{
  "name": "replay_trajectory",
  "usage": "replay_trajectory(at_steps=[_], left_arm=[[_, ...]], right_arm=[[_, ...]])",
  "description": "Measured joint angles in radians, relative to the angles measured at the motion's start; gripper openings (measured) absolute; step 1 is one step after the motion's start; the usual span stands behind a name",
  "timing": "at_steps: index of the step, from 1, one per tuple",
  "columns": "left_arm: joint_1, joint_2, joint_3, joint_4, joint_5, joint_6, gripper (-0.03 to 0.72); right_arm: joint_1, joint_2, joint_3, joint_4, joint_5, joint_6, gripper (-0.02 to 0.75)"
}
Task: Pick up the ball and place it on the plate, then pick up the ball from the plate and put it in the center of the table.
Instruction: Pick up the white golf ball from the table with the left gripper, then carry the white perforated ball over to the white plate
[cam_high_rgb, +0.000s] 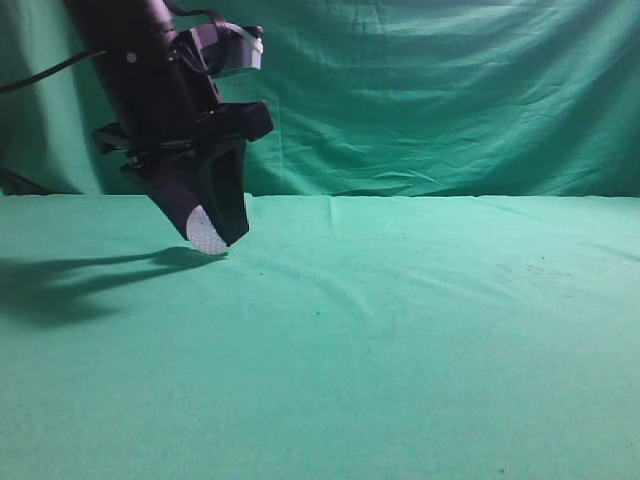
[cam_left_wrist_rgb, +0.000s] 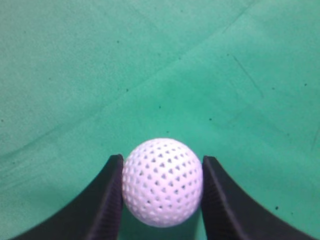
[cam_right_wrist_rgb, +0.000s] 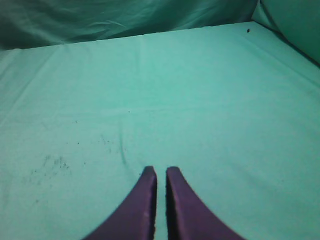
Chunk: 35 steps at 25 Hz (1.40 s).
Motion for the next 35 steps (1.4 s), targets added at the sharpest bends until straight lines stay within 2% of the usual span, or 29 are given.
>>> replay_trajectory(at_steps=[10,14,19,21,24,25,26,27,29,35], left_arm=[[0.000,-0.100,0.000,-0.011,0.134,-0.069,0.313],[0.038,-0.216,0.000,-0.004,0.236,-0.077,0.313],[0.154,-0.367,0.000,0.000,0.313,-0.080,0.313],[0.218,-0.431,0.010,0.000,0.324,-0.081,0.313],[0.335,-0.495,0.042,0.006,0.353,-0.082,0.313],[0.367,-0.504,0.050,0.007,0.370,-0.082,0.313],[0.402,-0.511,0.063,0.008,0.379,-0.082,0.313],[0.433,-0.513,0.075,0.013,0.392,-0.082,0.313],[0.482,-0.514,0.100,0.047,0.402,-0.082,0.313],[0.580,-0.514,0.123,0.102,0.387,-0.103,0.313]], right_arm=[[0.000,0.000,0.000,0.000,0.000,0.000,0.056],[0.000,0.000,0.000,0.000,0.000,0.000,0.056],[0.000,0.000,0.000,-0.009,-0.025,0.000,0.056],[0.000,0.000,0.002,-0.002,-0.098,0.006,0.056],[0.000,0.000,0.002,0.010,-0.293,0.019,0.056],[0.000,0.000,0.002,0.010,-0.293,0.019,0.056],[0.000,0.000,0.002,0.010,-0.409,0.023,0.056],[0.000,0.000,0.002,0.010,-0.432,0.023,0.056],[0.000,0.000,-0.021,0.010,-0.376,0.025,0.056],[0.000,0.129,-0.260,0.019,0.019,0.027,0.056]])
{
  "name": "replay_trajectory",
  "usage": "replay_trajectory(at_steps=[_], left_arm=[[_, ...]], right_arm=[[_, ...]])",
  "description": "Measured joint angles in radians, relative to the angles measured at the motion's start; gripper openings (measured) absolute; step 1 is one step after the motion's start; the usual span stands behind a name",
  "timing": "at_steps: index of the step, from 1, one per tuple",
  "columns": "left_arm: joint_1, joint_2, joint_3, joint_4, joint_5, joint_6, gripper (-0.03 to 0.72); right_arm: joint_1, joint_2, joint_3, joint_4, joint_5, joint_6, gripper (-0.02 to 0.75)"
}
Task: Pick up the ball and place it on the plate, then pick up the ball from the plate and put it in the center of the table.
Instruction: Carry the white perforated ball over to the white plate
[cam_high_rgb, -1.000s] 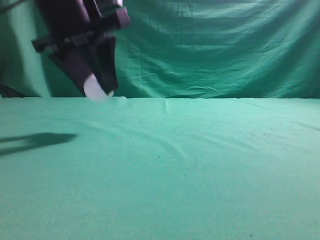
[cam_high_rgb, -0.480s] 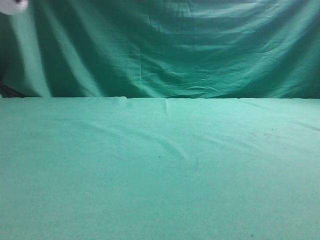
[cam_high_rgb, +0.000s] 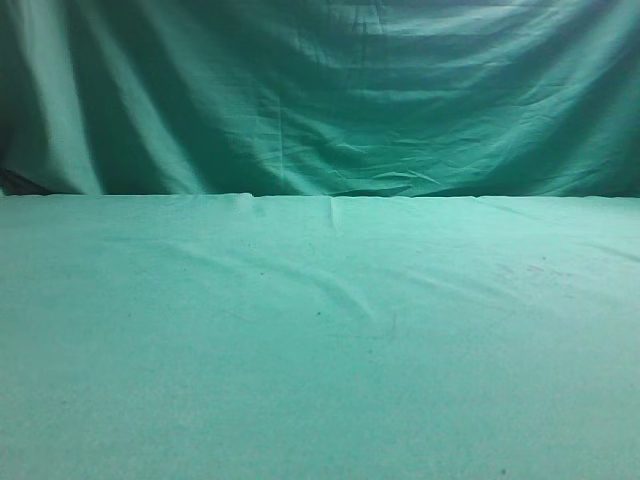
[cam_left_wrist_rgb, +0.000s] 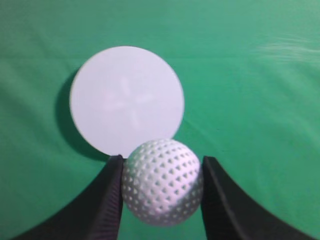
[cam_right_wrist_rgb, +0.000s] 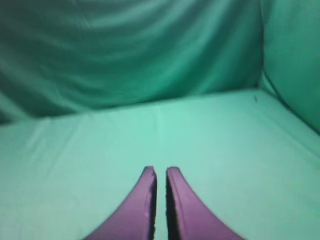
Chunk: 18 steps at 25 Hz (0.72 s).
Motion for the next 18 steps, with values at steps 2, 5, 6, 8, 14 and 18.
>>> replay_trajectory(at_steps=[2,5,6,8,14,18], left_arm=[[0.012,0.006,0.000,0.020,-0.013,-0.002,0.313],[0.018,0.044,0.000,0.057,-0.022,-0.025,0.313],[0.018,0.061,0.000,0.063,-0.023,-0.034,0.313],[0.018,0.091,0.000,0.063,-0.032,-0.044,0.313],[0.018,0.148,0.000,0.120,-0.062,-0.078,0.313],[0.018,0.176,0.000,0.202,-0.098,-0.133,0.313]], right_arm=[[0.000,0.083,-0.063,0.027,0.104,0.015,0.056],[0.000,0.174,-0.113,0.076,0.154,0.026,0.056],[0.000,0.198,-0.119,0.095,0.158,0.026,0.056],[0.000,0.227,-0.120,0.145,0.183,0.026,0.056],[0.000,0.294,-0.159,0.183,0.277,-0.223,0.056],[0.000,0.411,-0.218,0.195,0.405,-0.338,0.056]])
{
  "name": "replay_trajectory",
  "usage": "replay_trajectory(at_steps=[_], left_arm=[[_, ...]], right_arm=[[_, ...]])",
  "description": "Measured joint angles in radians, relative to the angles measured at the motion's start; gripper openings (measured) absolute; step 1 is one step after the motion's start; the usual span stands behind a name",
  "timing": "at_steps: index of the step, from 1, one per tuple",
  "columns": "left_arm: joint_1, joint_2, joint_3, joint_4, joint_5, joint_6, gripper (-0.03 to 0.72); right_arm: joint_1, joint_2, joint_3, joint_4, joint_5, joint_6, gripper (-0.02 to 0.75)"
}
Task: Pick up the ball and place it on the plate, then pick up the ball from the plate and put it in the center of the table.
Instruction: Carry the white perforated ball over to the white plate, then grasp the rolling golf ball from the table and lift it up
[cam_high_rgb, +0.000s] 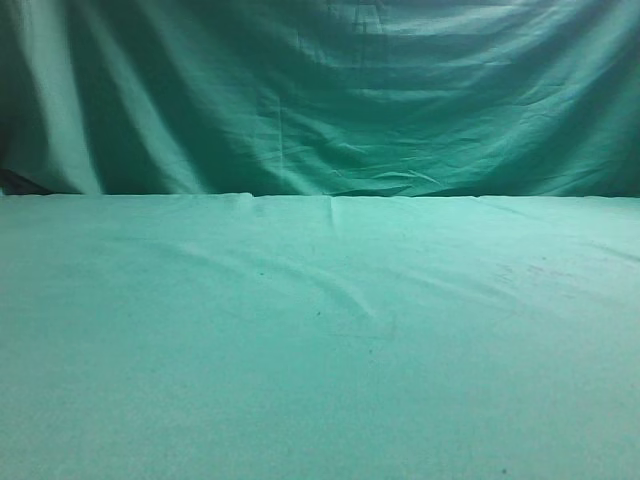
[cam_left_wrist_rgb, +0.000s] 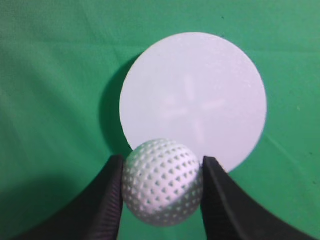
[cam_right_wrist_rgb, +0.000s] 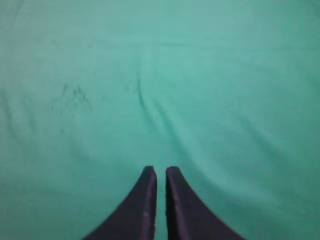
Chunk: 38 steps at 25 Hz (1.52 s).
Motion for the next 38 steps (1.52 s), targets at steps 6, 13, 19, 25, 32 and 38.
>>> replay_trajectory(at_steps=[6,13,19,25,32,38], left_arm=[[0.000,0.082,0.000,0.035,-0.067,-0.018,0.313],[0.000,0.153,0.000,0.043,-0.118,-0.022,0.313],[0.000,0.159,0.000,0.033,-0.153,-0.022,0.313],[0.000,0.159,-0.096,-0.148,-0.051,0.034,0.650],[0.000,0.165,-0.330,-0.587,0.203,0.335,0.415],[0.000,0.140,-0.400,-0.824,0.331,0.502,0.033]], right_arm=[[0.076,0.135,-0.030,0.068,0.004,-0.075,0.056],[0.130,0.219,-0.030,0.074,-0.037,-0.089,0.056],[0.130,0.219,-0.032,0.074,-0.059,-0.092,0.056],[0.130,0.219,-0.032,0.084,-0.061,-0.093,0.056],[0.130,0.219,-0.033,0.087,-0.063,-0.093,0.056],[0.130,0.219,-0.033,0.091,-0.053,-0.095,0.056]])
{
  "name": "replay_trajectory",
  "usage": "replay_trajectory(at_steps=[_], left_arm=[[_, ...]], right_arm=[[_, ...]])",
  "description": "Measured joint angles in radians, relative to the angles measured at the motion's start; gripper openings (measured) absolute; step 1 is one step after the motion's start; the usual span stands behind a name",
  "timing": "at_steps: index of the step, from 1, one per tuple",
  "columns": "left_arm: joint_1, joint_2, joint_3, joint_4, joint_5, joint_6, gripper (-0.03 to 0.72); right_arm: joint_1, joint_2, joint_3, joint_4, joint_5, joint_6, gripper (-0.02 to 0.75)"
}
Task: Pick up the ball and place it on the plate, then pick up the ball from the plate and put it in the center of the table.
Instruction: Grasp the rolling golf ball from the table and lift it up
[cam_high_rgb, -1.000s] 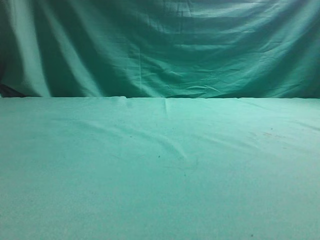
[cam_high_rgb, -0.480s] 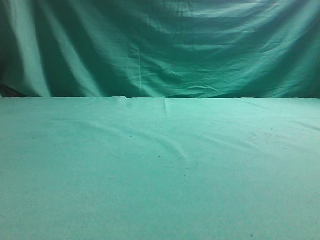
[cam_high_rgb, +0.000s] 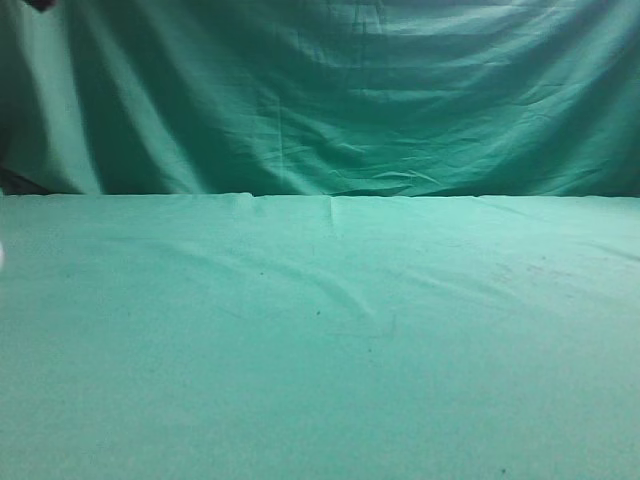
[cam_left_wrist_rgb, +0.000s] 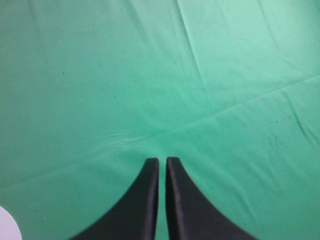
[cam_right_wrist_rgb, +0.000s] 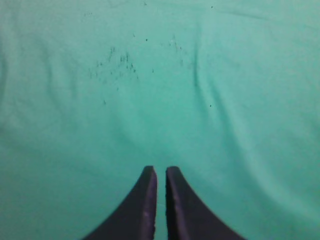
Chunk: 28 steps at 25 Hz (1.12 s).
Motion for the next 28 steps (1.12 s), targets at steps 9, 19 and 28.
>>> replay_trajectory(at_steps=[9,19,28], left_arm=[[0.000,-0.232,0.000,0.044,0.004,0.006,0.000],[0.000,-0.563,0.267,0.071,-0.173,0.011,0.000],[-0.260,-0.761,0.602,0.090,-0.442,0.048,0.000]], right_arm=[[0.000,0.000,0.000,-0.004,0.016,-0.001,0.056],[0.000,0.000,-0.028,-0.025,0.045,-0.001,0.056],[0.000,0.000,-0.028,-0.029,0.060,-0.001,0.056]])
